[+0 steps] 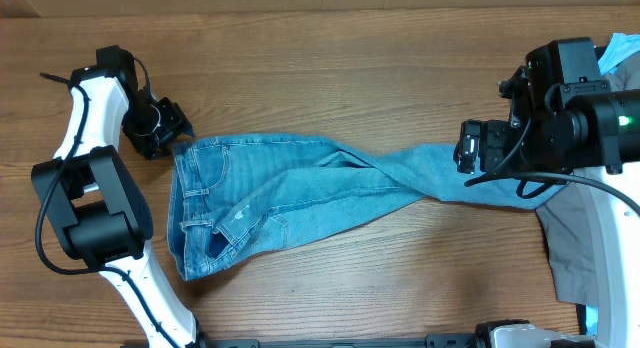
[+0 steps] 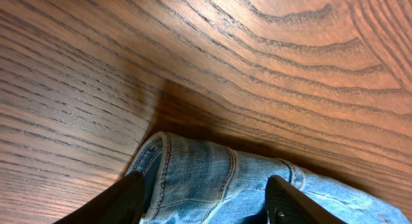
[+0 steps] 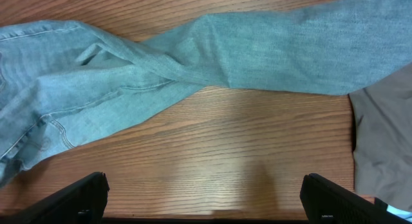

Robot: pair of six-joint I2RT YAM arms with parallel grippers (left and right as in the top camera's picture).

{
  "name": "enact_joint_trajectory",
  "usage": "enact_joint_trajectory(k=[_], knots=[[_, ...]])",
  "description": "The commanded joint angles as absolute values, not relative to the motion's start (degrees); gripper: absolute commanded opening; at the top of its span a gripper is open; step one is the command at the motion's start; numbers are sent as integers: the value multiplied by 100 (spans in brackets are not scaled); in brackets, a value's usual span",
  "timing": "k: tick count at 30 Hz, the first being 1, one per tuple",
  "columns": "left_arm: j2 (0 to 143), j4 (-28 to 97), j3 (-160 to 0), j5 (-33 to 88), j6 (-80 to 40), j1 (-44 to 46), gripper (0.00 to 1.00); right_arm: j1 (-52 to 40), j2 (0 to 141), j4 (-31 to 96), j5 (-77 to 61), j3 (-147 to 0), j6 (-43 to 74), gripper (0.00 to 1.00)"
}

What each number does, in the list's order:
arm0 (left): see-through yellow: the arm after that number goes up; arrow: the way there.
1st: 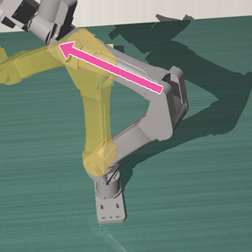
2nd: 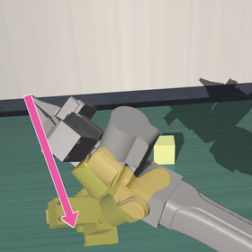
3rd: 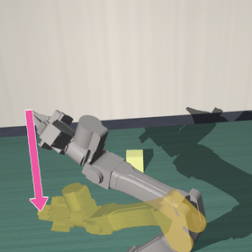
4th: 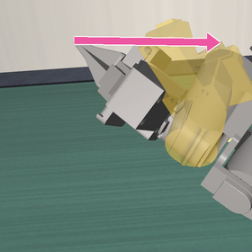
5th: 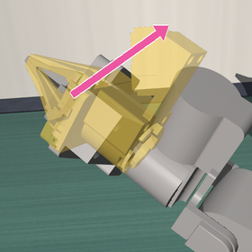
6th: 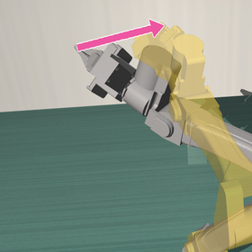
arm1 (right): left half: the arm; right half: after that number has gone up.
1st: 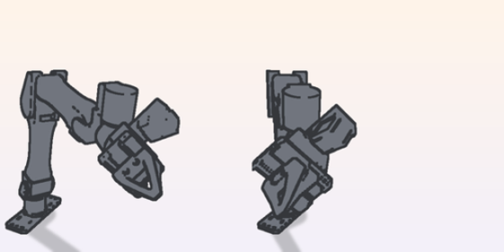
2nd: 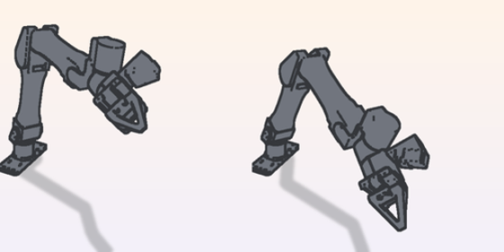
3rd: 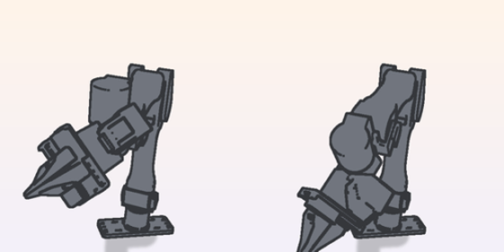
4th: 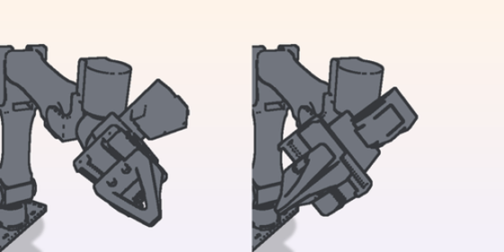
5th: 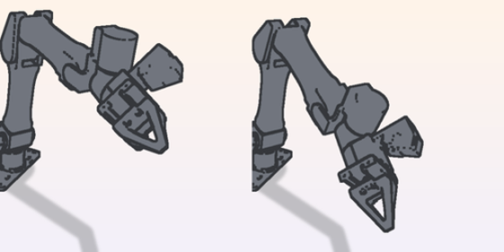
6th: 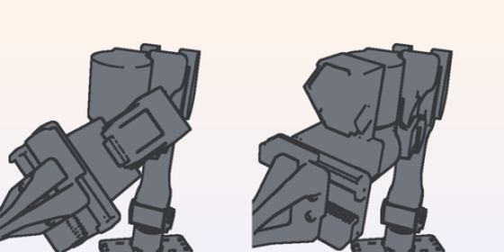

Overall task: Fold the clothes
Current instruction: 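Pull the jeans waist toward the left edge with the left gripper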

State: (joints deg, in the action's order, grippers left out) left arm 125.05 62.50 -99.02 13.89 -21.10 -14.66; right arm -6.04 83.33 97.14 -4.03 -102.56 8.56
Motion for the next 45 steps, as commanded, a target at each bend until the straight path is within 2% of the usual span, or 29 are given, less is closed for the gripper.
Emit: enact_joint_trajectory(k=[1,6,7,8,10,11,14,19,23,29,30,32,33,34,36,41,45], knots=[[12602,6191,-9760,1352,-2189,-1424,62,-598,8294,9703,-346,-10239,851,100],[12602,5918,-9430,1354,-2191,-1422,61,-598,8294,9703,-344,-10239,854,100],[12602,5874,-9408,1358,-2191,-1422,51,-598,8294,9703,-344,-10239,854,100],[12602,5839,-9411,1372,-2191,-1422,34,-598,8294,9703,-346,-10239,854,100],[12599,5793,-9428,1538,-2191,-1422,8,-598,8294,9703,-346,-10239,854,100],[12599,5743,-9435,1662,-2185,-1428,4,-598,8294,9703,-346,-10239,854,100],[12573,5739,-9636,1920,-2038,-1461,4,-598,8294,9703,-346,-10239,854,100],[12320,5942,-10833,2180,-1905,-1599,4,-598,8294,9699,-346,-10239,854,100],[12302,5739,-11585,1468,-1903,-1782,4,-598,8294,9703,-344,-10239,854,100],[12309,4724,-11679,722,-1533,-2141,4,-598,8294,9703,-344,-10239,854,100],[12309,4506,-11679,598,-1522,-2220,5,-598,8294,9701,-344,-10239,854,100],[12309,4298,-11679,556,-1518,-2329,33,-598,8294,9699,-318,-10239,856,100],[12309,4165,-11679,572,-1518,-2425,63,-598,8294,9697,-213,-10239,858,100],[12309,4125,-11699,631,-1518,-2517,83,-598,8294,9675,-126,-10239,860,100],[12307,4182,-11784,816,-1511,-2633,100,-598,8294,9607,-110,-10237,858,100],[12077,4501,-12130,1267,-1570,-2773,100,-598,8296,9478,-110,-10239,856,100],[11467,5315,-12180,1586,-1693,-2458,100,-598,8305,9441,-115,-10239,858,100]])
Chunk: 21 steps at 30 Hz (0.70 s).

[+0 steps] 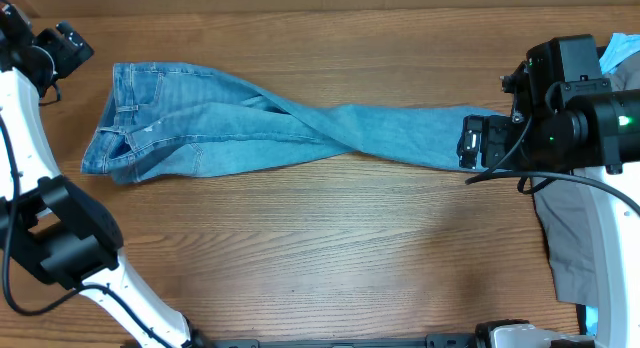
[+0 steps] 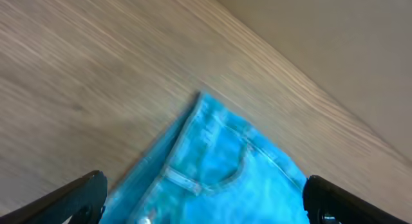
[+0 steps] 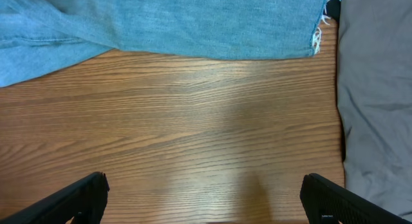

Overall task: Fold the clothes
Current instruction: 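Pull the jeans waist toward the left edge with the left gripper, then move the right gripper to the middle of the jeans legs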

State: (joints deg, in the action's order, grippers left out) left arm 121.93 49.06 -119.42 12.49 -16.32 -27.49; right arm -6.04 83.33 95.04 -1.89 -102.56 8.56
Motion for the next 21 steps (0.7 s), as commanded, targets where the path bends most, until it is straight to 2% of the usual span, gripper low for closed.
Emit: enact_joint_trajectory(k=[1,5,11,15,17,19,21], knots=[[11358,5660,-12180,1435,-1697,-2349,100,-598,8305,9419,-117,-10239,860,100],[11236,7301,-12180,1168,-1684,-2126,100,-598,8305,9266,-176,-10239,858,100],[11236,8569,-12167,1590,-755,-1787,100,-600,8464,8962,-423,-10235,829,100],[11214,8965,-12162,1605,-613,-1732,100,-777,8858,8488,-2237,-10228,-1037,100],[11144,9011,-12162,1876,-523,-1721,97,-888,9043,8464,-2344,-10228,-1522,100],[10993,9017,-12162,2110,-375,-1671,90,-1011,9262,8455,-2322,-10228,-1664,97],[10674,9000,-12162,2073,-213,-1527,86,-1173,9546,8525,-2300,-10226,-2025,90]])
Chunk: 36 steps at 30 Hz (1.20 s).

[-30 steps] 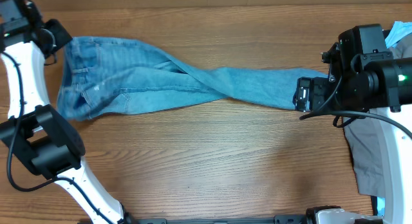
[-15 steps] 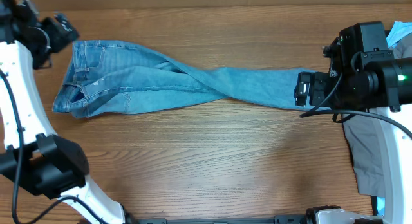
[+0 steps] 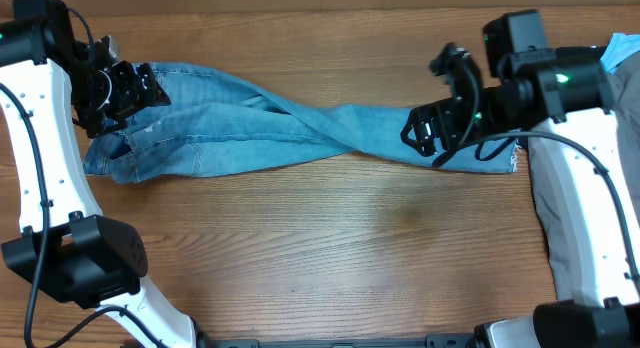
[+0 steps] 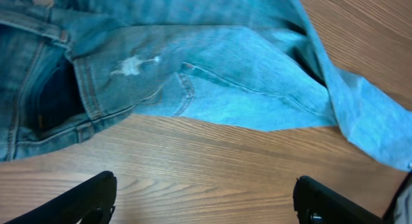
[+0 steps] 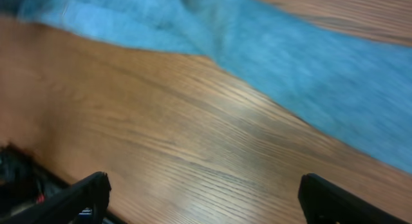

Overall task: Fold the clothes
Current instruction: 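Move the right gripper to the middle of the jeans legs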

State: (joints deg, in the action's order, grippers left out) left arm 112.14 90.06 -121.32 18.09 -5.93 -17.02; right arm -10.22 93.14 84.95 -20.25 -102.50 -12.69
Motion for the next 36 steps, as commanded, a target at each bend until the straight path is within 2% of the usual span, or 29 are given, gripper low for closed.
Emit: enact_joint_trajectory(k=[1,3,5,6,8,9,12,14,16,17,18,20,21,22,24,27,31,32,33,36], knots=[[10429,8967,-12162,1984,-167,-1435,84,-1238,9657,8514,-2200,-10226,-2043,84],[9904,8952,-12162,1656,-250,-1212,83,-1365,9885,8449,-1905,-10226,-1977,65],[9330,9000,-12162,1284,-523,-958,85,-1507,10106,8359,-1723,-10226,-1743,61],[9139,9048,-12162,1166,-580,-862,86,-1566,10195,8311,-1667,-10226,-1629,52],[8794,9266,-12162,882,-690,-685,92,-1712,10372,8189,-1588,-10226,-1448,43],[8608,9531,-12162,725,-692,-622,97,-1844,10462,8040,-1505,-10208,-1280,31],[8479,9682,-12125,679,-687,-624,100,-2231,10481,7373,-534,-9900,-443,26],[8508,9679,-12112,679,-687,-624,100,-2554,10481,6866,178,-9559,71,26],[8545,9679,-12112,687,-687,-624,100,-2762,10481,6510,460,-9290,176,32],[8567,9679,-12112,687,-687,-624,100,-2827,10481,6337,539,-9166,176,40],[8600,9679,-12112,685,-685,-624,100,-2888,10481,6093,548,-9002,174,68],[8628,9679,-12112,685,-685,-624,100,-2908,10481,6023,548,-8952,174,83],[8632,9679,-12112,685,-685,-624,100,-2908,10481,6010,552,-8952,174,87],[8635,9679,-12112,685,-685,-624,100,-2908,10481,5948,552,-8952,174,82],[8635,9679,-12112,685,-685,-624,100,-2858,10490,5824,552,-8945,32,66],[8635,9679,-12112,685,-685,-624,100,-2823,10667,5454,528,-8799,-711,54],[8635,9679,-12112,685,-685,-624,100,-2886,10912,4729,532,-8510,-945,55],[8635,9679,-12112,685,-685,-624,100,-2886,10947,4644,530,-8510,-945,58],[8635,9679,-12112,685,-685,-624,100,-2886,10962,4630,530,-8510,-945,67],[8635,9679,-12112,685,-685,-624,100,-2886,10962,4644,440,-8519,-945,65]])
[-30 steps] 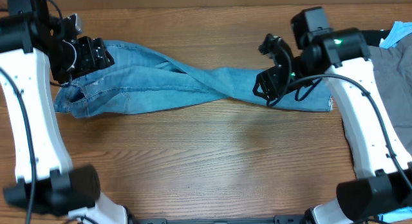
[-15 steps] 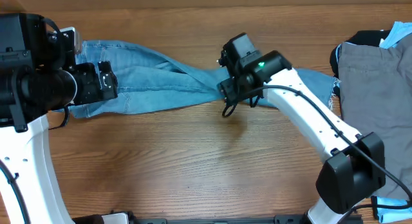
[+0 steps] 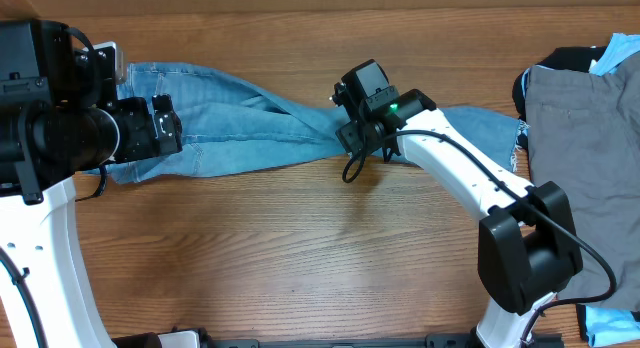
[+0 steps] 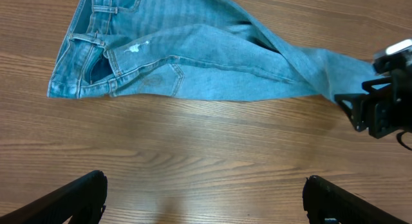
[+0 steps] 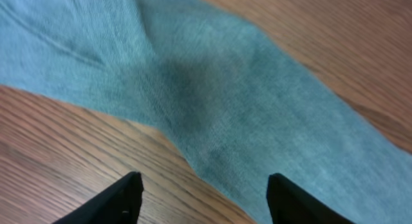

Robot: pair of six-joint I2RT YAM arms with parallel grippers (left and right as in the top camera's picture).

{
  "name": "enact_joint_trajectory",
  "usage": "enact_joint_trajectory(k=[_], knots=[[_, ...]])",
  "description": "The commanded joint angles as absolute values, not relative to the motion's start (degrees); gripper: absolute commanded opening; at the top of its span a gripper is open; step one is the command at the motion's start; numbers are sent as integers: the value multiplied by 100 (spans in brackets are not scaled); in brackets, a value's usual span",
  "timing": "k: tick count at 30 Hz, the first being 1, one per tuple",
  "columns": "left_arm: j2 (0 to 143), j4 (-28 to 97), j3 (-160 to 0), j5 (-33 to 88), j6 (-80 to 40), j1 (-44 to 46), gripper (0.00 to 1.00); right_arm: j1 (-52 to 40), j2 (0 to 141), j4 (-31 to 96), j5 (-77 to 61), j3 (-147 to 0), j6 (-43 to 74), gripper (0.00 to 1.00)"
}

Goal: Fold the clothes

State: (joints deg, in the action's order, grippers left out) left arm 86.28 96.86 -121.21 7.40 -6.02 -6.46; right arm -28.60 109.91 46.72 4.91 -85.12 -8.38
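Observation:
A pair of light blue jeans (image 3: 240, 123) lies stretched along the far side of the table, waistband (image 4: 87, 53) to the left, the legs crossed over each other and running right to a frayed hem (image 3: 505, 128). My left gripper (image 4: 205, 180) is open, high above bare wood in front of the waist end. My right gripper (image 5: 203, 185) is open and low over the denim where the legs cross (image 5: 193, 89), one finger over wood and one over cloth. From overhead, the right gripper (image 3: 352, 138) sits mid-jeans.
A grey garment (image 3: 580, 128) lies at the right edge with a bit of light blue cloth (image 3: 622, 50) behind it. The wooden table (image 3: 320, 258) stretches in front of the jeans. The right arm (image 3: 470, 183) reaches across the right half.
The right gripper has moved left from near the hem end to the crossing of the legs, now low over it. The left gripper has moved from close over the waist to higher up. Jeans unmoved.
The jeans lay bunched mid-table, my left gripper at the waistband corner and the right above the leg end. Then they lay stretched out further left and back, both grippers open. The left then hovered over the waist, the right over the legs; now the right is at the crossing.

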Motion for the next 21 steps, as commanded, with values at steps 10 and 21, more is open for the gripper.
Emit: enact_joint_trajectory(k=[10,21], knots=[[8637,9679,-12112,685,-685,-624,100,-2919,11557,4547,443,-8508,-1400,42],[8637,9679,-12112,685,-685,-624,100,-2921,11596,4405,139,-8508,-1393,46]])
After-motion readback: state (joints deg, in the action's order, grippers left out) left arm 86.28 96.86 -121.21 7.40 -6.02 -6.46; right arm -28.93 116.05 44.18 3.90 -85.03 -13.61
